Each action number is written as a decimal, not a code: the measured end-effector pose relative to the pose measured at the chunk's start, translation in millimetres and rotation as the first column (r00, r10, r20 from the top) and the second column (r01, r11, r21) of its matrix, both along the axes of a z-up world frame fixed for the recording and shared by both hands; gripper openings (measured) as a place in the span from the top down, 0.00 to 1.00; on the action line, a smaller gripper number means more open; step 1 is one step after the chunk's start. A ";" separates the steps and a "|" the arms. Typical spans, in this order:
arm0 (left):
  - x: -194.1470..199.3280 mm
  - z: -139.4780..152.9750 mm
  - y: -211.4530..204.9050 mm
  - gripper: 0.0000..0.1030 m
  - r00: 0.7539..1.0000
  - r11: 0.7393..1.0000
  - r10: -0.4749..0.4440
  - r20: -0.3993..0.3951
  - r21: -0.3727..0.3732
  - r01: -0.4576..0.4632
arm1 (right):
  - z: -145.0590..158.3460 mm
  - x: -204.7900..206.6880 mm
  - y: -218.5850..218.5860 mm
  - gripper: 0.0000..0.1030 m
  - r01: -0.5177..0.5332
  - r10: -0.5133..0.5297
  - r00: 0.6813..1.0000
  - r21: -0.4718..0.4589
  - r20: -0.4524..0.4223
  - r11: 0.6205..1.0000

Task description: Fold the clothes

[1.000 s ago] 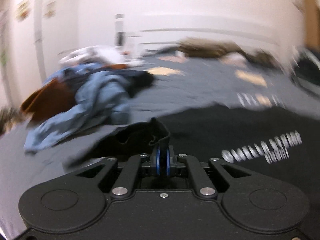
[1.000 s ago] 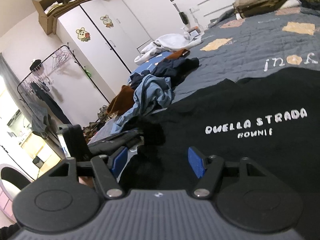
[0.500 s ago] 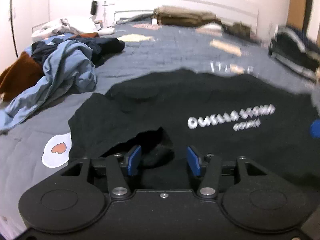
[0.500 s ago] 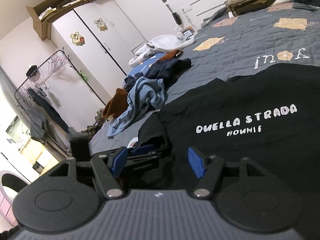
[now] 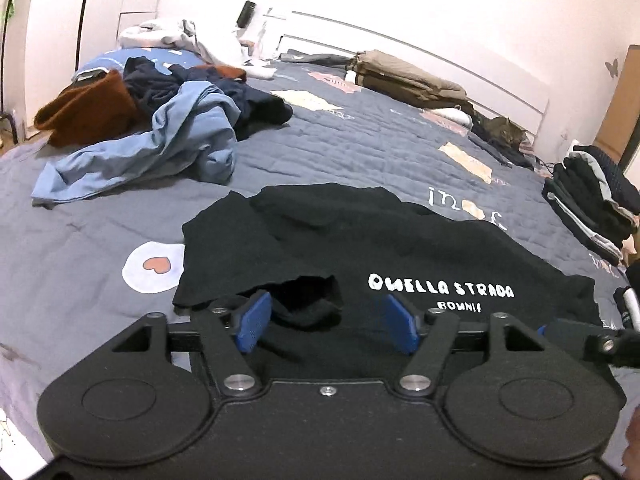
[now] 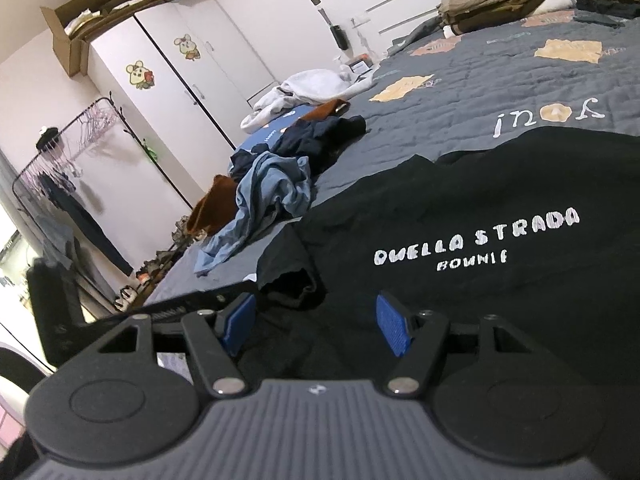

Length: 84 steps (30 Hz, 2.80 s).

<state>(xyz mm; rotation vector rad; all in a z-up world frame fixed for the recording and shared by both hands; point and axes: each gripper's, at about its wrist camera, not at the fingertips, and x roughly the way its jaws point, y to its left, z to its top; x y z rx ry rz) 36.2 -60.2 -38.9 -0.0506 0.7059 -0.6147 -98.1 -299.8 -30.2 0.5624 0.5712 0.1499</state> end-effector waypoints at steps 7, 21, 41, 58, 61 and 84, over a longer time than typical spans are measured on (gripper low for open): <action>3.6 4.1 2.2 0.34 1.000 1.000 0.002 0.004 0.012 -0.003 | 0.9 5.8 7.3 0.36 -0.003 0.003 1.000 -0.032 -0.011 0.999; 20.3 11.4 6.8 0.30 0.999 0.999 -0.027 0.042 0.047 0.025 | 6.6 9.2 17.0 0.36 0.028 -0.029 1.000 -0.093 -0.007 0.995; 49.4 -0.1 39.3 0.30 0.991 0.990 -0.130 0.044 0.067 0.127 | 8.3 33.5 55.6 0.36 0.091 -0.093 0.996 -0.123 -0.012 0.988; 77.3 7.4 75.2 0.29 0.985 0.988 -0.155 0.070 0.033 0.153 | 25.1 70.0 106.2 0.35 0.052 -0.061 0.998 -0.307 -0.020 0.950; 83.8 3.0 80.6 0.26 0.987 0.989 -0.145 0.068 0.050 0.142 | 22.1 81.6 113.5 0.35 0.019 -0.031 0.999 -0.334 -0.030 0.943; 119.0 -2.7 123.1 0.24 1.000 0.997 -0.015 -0.023 -0.077 0.013 | -11.7 145.9 171.9 0.15 -0.266 0.247 0.963 -0.532 -0.109 0.804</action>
